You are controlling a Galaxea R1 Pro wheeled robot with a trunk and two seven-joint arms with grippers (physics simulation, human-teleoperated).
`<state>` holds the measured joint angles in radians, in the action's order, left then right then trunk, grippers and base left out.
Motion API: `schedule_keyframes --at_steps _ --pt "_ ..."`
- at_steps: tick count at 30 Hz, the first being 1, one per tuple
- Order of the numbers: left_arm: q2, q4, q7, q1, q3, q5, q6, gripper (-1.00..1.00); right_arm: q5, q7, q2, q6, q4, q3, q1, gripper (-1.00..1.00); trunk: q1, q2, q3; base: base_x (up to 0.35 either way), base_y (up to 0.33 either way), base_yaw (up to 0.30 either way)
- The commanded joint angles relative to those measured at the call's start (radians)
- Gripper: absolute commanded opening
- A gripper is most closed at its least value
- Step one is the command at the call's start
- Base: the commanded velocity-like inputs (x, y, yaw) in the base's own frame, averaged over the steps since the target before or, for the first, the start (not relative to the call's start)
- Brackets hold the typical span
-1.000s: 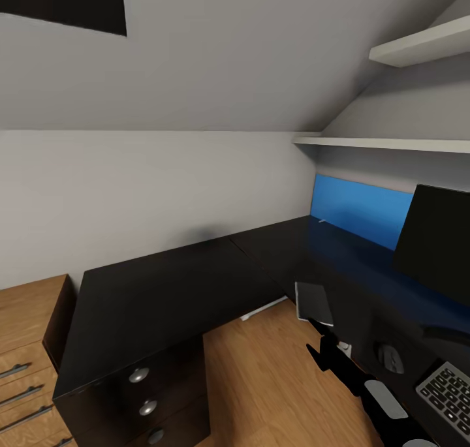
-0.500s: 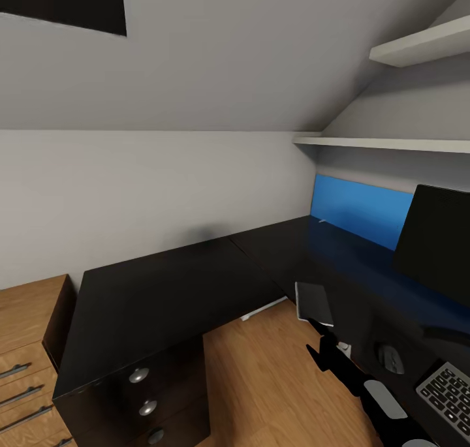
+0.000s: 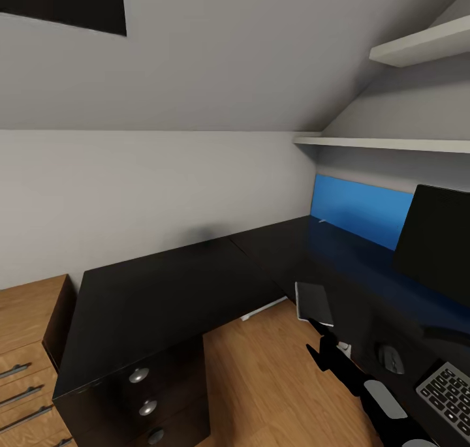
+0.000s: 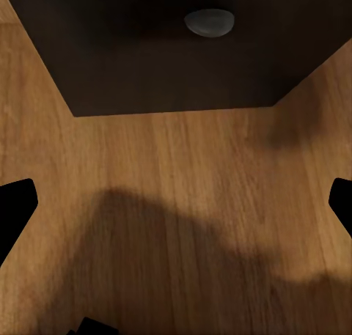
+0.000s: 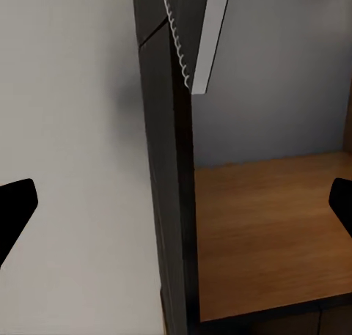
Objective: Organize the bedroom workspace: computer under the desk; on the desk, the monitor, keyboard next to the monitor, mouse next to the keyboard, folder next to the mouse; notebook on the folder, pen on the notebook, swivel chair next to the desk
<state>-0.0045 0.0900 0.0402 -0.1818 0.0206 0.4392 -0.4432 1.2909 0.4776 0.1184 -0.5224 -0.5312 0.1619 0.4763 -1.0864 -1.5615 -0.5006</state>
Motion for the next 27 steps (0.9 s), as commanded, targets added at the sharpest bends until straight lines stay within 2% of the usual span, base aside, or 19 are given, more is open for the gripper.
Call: schedule_keyframes --at_steps 1,27 --pt "0.000 -0.001 0.004 -0.001 0.002 0.009 -0.003 1.00 0.004 0.000 0.000 -0.008 0.000 0.004 0.001 1.00 0.000 -0.001 -0.001 0.000 0.000 0.000" --pt "0.000 -0.001 0.004 -0.001 0.002 0.009 -0.003 1.00 -0.007 0.000 -0.001 -0.010 -0.004 -0.001 0.001 1.00 0.000 -0.001 -0.001 0.000 0.000 0.000"
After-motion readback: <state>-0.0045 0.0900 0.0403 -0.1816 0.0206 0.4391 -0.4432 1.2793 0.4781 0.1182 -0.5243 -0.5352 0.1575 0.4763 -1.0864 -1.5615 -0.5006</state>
